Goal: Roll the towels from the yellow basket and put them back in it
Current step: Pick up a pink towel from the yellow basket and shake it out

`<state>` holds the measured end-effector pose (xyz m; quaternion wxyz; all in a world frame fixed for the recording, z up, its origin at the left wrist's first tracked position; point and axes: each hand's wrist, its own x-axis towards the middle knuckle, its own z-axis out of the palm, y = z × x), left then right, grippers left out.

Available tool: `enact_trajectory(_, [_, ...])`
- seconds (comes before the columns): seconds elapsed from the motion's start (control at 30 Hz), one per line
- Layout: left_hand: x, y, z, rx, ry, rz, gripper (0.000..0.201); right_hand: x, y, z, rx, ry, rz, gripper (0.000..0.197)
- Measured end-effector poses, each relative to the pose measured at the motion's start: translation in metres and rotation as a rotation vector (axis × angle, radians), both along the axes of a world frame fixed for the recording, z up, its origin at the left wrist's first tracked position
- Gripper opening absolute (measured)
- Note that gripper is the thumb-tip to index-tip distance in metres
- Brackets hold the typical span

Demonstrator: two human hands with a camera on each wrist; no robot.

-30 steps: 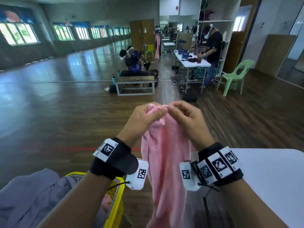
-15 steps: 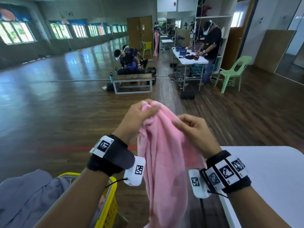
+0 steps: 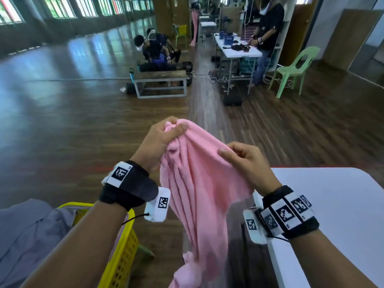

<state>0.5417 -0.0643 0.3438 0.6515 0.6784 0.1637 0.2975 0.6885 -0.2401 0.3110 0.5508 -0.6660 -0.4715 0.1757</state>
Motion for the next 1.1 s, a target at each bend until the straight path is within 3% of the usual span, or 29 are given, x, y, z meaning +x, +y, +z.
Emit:
enact_trajectory(0.17, [0.023,-0.002,-0.025,0.146,0.238,-0.37,0.029,-0.004,0.037,0.007,0.072,-0.087,-0.006,0.017])
enact_trajectory(0.33, [0.033,0.043,-0.043,-0.008,0.189,-0.185,0.021,0.03,0.041,-0.023,-0.114,0.073,-0.069,0.016])
enact_trajectory(0.47, [0.051,0.079,-0.062,0.054,0.258,-0.164,0.017,0.062,0.04,-0.045,-0.284,0.137,-0.028,0.029])
enact_trajectory(0.57, [0.091,0.105,-0.075,0.125,0.319,-0.135,0.023,0.107,0.065,-0.049,-0.266,0.169,-0.135,0.018])
enact_trajectory(0.77, [0.245,0.154,-0.07,0.17,0.286,-0.021,0.013,0.253,0.139,-0.031,-0.226,0.366,-0.259,0.014])
enact_trajectory(0.9, [0.384,0.17,-0.032,0.213,0.205,-0.005,0.015,0.39,0.172,0.003,-0.098,0.313,-0.377,0.013])
enact_trajectory(0.97, [0.45,0.171,-0.008,0.232,0.212,-0.058,0.018,0.455,0.174,0.023,-0.053,0.274,-0.448,0.018])
enact_trajectory(1.1, [0.557,0.165,0.036,0.2,0.268,-0.279,0.045,0.561,0.16,0.06,0.013,0.171,-0.562,0.017])
